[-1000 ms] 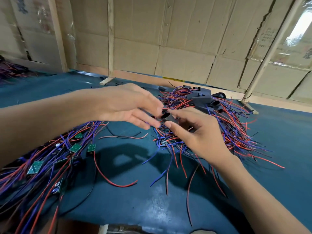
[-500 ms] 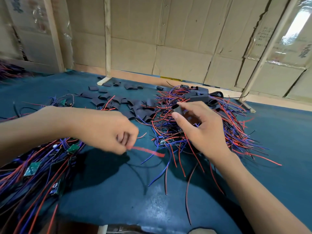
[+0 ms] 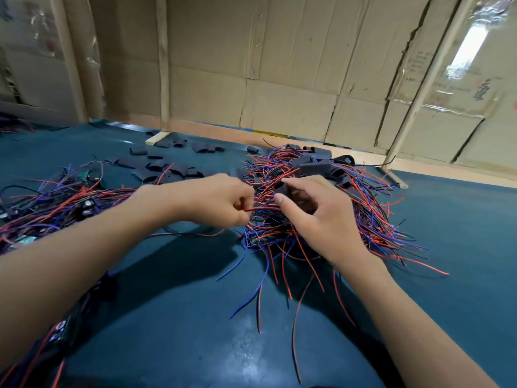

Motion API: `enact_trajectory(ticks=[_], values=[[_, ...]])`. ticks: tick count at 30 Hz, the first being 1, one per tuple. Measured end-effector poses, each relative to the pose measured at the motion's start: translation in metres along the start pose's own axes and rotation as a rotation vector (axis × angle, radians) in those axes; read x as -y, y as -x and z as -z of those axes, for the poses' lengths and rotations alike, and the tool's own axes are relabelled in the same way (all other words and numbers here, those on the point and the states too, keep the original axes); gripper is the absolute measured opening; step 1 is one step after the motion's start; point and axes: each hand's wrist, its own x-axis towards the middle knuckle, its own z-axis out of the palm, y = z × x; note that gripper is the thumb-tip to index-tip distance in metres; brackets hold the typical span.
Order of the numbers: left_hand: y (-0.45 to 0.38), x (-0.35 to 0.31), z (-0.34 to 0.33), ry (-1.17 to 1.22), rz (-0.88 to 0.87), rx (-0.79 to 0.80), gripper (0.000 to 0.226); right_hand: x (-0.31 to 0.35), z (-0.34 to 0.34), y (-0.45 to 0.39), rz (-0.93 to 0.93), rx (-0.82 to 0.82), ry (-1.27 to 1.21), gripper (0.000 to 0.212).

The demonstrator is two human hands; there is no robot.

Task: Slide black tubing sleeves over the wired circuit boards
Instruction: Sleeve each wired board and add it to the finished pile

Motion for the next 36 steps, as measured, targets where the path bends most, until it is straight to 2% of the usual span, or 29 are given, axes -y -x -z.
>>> enact_trajectory(ticks=[2,6,7,9,12,15,17,21,26,28,33,36], values=[[-0.003,-0.006,-0.008,0.048,-0.047,-0.045,0.017,0.000,-0.001,0.000,-0.016,-0.012,0.000,0.028],[0.003,-0.018,-0.016,0.321,-0.043,-0.194,0.038,0.002,-0.001,0.000,-0.039,-0.039,-0.035,0.026],[0.006,-0.020,-0.021,0.350,-0.044,-0.218,0.035,0.002,-0.001,0.001,-0.039,-0.053,-0.039,0.025],[0.010,-0.019,-0.028,0.218,-0.059,-0.244,0.015,0.003,-0.001,0.001,-0.027,-0.101,-0.019,0.024],[0.012,-0.011,-0.031,-0.141,-0.158,-0.275,0.037,0.002,-0.001,0.003,-0.012,-0.150,0.013,0.025],[0.010,-0.003,-0.030,-0.154,-0.167,-0.279,0.049,0.000,-0.003,0.004,-0.004,-0.159,0.018,0.026],[0.008,0.000,-0.029,-0.141,-0.122,-0.334,0.042,-0.002,-0.004,0.005,0.001,-0.164,0.011,0.026],[0.004,0.004,-0.028,0.119,-0.076,-0.422,0.014,-0.007,-0.007,0.007,0.033,-0.160,0.010,0.026],[-0.034,-0.008,-0.009,0.316,0.137,-0.343,0.024,-0.007,-0.013,0.005,0.128,-0.157,0.081,0.031],[-0.042,-0.020,-0.012,0.406,0.140,-0.424,0.020,-0.009,-0.013,0.005,0.163,-0.153,0.102,0.033],[-0.028,-0.022,-0.061,0.533,0.006,-0.710,0.023,-0.012,-0.014,0.009,0.226,-0.174,0.127,0.031],[-0.031,-0.012,-0.064,0.883,0.064,-0.742,0.027,-0.014,-0.012,0.006,0.230,-0.223,0.149,0.029]])
